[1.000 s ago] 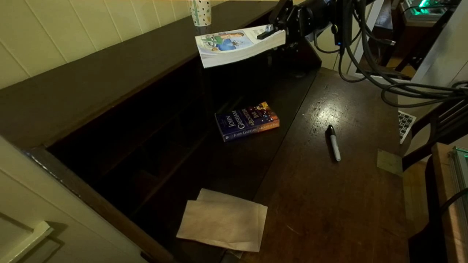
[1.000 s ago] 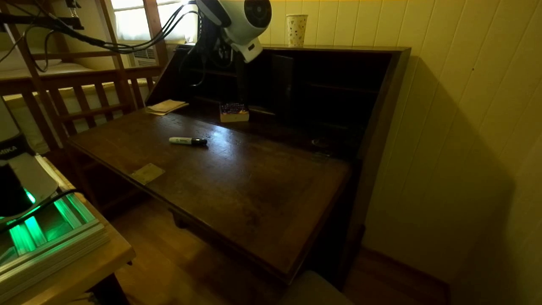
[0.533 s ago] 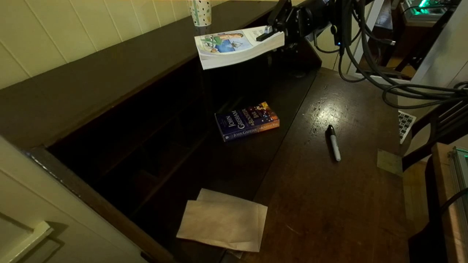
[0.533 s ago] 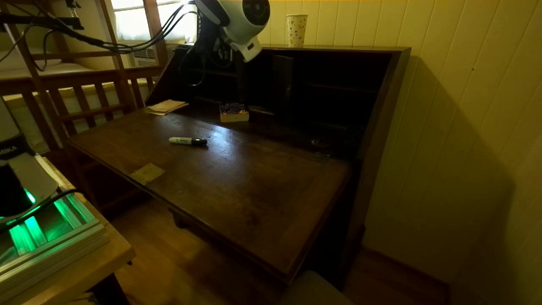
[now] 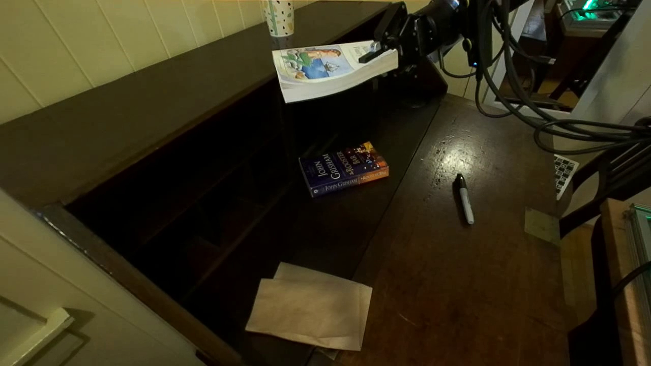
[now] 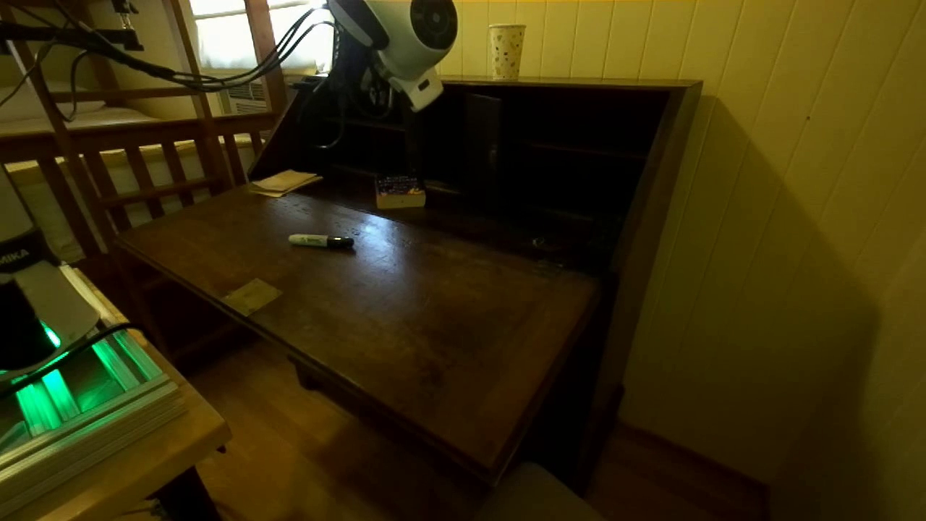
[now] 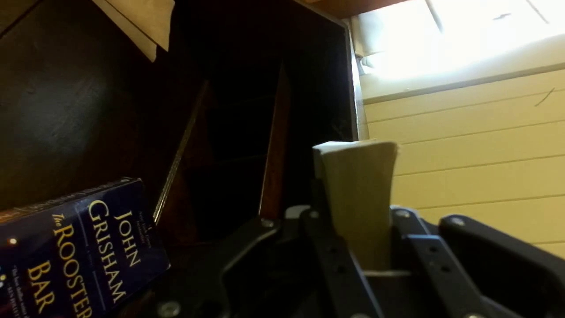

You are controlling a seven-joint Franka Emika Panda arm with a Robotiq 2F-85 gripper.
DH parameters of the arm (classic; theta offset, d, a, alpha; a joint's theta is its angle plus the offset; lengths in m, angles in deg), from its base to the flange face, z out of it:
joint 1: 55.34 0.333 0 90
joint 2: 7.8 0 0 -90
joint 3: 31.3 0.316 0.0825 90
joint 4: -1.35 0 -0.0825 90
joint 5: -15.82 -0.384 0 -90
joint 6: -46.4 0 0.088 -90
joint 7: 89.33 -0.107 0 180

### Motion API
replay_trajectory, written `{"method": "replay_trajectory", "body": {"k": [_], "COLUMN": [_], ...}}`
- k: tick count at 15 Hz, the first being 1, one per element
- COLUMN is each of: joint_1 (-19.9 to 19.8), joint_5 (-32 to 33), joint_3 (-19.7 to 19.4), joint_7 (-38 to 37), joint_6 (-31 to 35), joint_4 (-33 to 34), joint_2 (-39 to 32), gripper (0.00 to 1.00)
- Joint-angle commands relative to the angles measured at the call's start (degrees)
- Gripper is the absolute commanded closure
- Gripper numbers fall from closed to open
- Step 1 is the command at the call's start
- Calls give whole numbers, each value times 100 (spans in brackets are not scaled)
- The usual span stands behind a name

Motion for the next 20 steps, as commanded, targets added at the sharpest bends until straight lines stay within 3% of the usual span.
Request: {"method": "replay_trajectory", "body": {"k": [1,10,20], "joint_1": [58,27,-23], "joint_5": [190,460,473], "joint_3": [-103,-261,-315], "joint_7": [-228,-391,-68], "joint_6": [69,270,681], "joint_4": [-473,-1015,-1089], "joint_2": [335,524,410], "gripper": [94,94,94]}}
